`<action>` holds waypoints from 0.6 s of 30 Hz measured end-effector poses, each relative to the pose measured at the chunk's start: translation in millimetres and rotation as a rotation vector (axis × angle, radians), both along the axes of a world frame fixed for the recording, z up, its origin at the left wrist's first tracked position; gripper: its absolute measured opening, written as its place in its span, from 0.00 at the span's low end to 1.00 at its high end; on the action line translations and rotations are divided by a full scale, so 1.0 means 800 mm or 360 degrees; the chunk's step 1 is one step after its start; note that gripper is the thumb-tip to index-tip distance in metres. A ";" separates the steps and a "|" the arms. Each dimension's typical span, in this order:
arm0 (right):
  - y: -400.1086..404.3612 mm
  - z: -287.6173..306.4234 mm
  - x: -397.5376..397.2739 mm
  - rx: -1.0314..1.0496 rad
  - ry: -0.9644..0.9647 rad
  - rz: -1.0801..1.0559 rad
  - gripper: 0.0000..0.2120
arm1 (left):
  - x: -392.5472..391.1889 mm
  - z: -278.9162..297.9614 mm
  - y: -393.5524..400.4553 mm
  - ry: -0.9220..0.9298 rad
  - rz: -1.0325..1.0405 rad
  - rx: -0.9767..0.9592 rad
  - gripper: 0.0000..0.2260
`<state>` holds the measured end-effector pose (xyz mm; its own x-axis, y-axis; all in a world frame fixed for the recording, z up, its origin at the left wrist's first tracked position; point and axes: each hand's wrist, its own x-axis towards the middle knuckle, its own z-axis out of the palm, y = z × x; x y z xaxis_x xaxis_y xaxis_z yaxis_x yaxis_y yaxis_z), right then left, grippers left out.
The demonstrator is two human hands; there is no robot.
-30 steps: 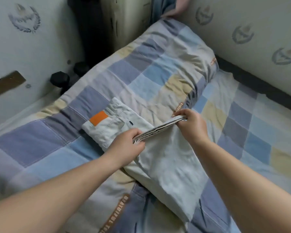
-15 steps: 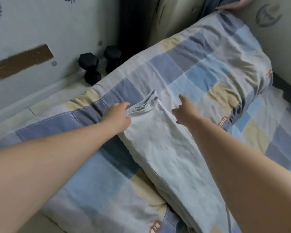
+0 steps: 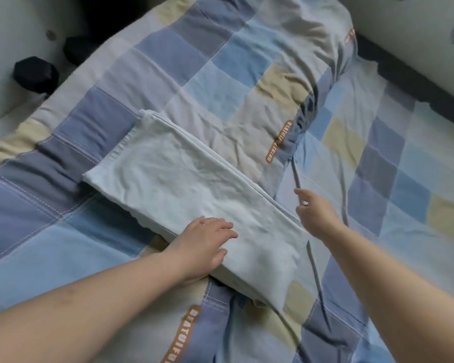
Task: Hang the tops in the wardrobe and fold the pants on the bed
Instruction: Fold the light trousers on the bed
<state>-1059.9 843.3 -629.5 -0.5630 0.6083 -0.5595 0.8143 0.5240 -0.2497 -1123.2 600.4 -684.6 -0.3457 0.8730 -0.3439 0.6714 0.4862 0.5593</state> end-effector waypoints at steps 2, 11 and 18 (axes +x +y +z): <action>0.005 -0.024 0.032 0.0089 0.0002 -0.0050 0.26 | 0.019 -0.017 0.031 0.0126 -0.0041 -0.0043 0.22; -0.081 -0.208 0.100 0.0353 0.0213 0.0286 0.29 | 0.032 -0.134 0.112 0.0889 -0.0358 -0.0217 0.27; -0.029 -0.255 0.178 0.0462 -0.0051 0.0427 0.36 | 0.000 -0.150 0.098 0.1077 -0.0282 -0.0335 0.36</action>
<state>-917.4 820.0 -833.4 -0.7084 0.5775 -0.4058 0.6440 0.7642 -0.0366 -1123.4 678.7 -804.6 -0.4020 0.8744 -0.2717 0.9155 0.3899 -0.0995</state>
